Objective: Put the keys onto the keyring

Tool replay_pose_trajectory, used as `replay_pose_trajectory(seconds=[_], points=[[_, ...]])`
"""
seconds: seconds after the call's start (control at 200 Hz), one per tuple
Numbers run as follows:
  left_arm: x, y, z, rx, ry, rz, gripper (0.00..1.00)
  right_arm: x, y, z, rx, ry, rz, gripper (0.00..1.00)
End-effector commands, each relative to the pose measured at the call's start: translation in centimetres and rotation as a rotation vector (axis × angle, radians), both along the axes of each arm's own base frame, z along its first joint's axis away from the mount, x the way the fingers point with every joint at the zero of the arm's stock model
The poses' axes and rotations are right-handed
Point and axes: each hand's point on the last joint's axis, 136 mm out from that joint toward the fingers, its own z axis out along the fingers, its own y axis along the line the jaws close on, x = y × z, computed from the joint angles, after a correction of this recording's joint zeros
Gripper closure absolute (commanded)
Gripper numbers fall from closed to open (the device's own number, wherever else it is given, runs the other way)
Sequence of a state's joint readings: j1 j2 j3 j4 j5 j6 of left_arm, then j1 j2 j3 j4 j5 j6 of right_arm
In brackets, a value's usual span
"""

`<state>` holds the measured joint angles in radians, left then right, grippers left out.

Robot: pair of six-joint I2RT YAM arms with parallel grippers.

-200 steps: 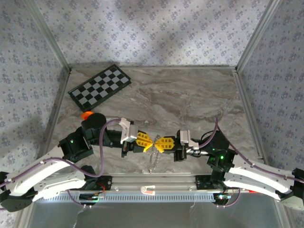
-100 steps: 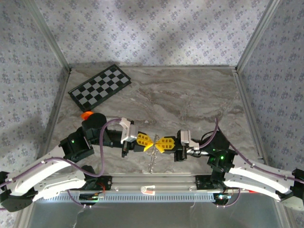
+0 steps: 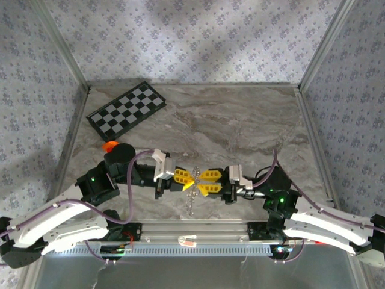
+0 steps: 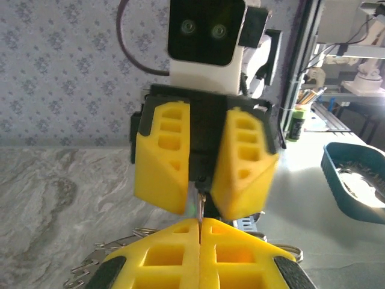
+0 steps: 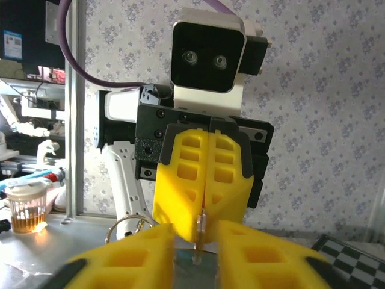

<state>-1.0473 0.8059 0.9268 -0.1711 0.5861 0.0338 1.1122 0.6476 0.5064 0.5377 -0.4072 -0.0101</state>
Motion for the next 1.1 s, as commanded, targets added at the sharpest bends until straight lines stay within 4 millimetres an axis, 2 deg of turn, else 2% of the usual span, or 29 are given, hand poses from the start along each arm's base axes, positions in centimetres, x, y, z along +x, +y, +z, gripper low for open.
replay_pose_trajectory(seconds=[0.0,0.11,0.305,0.47,0.595,0.725,0.795,0.88,1.095], points=[[0.6,0.3,0.5,-0.018,-0.035,0.047,1.00,0.7,-0.9,0.0,-0.005,0.030,-0.052,0.53],[1.0,0.4,-0.1,0.001,-0.041,0.072,1.00,1.1,-1.6,-0.5,-0.064,0.058,-0.095,0.40],[2.0,0.8,-1.7,0.059,-0.034,0.127,1.00,2.6,-3.3,-1.9,-0.197,0.149,-0.213,0.32],[2.8,1.3,-3.1,0.101,-0.011,0.179,1.00,6.4,-5.8,-4.2,-0.347,0.297,-0.446,0.30],[2.9,1.8,-3.9,0.110,0.005,0.200,1.00,9.1,-8.0,-7.0,-0.428,0.439,-0.617,0.29],[2.9,2.4,-4.2,0.104,0.017,0.214,1.00,11.0,-9.8,-10.5,-0.519,0.649,-0.702,0.29],[2.8,2.6,-4.4,0.102,0.024,0.212,1.00,11.9,-10.7,-13.0,-0.565,0.793,-0.722,0.28],[2.6,2.8,-4.6,0.097,0.035,0.210,1.00,12.1,-11.8,-16.7,-0.626,0.975,-0.716,0.28],[2.3,3.1,-5.0,0.073,0.056,0.208,1.00,12.3,-12.4,-21.6,-0.648,1.169,-0.709,0.27]])
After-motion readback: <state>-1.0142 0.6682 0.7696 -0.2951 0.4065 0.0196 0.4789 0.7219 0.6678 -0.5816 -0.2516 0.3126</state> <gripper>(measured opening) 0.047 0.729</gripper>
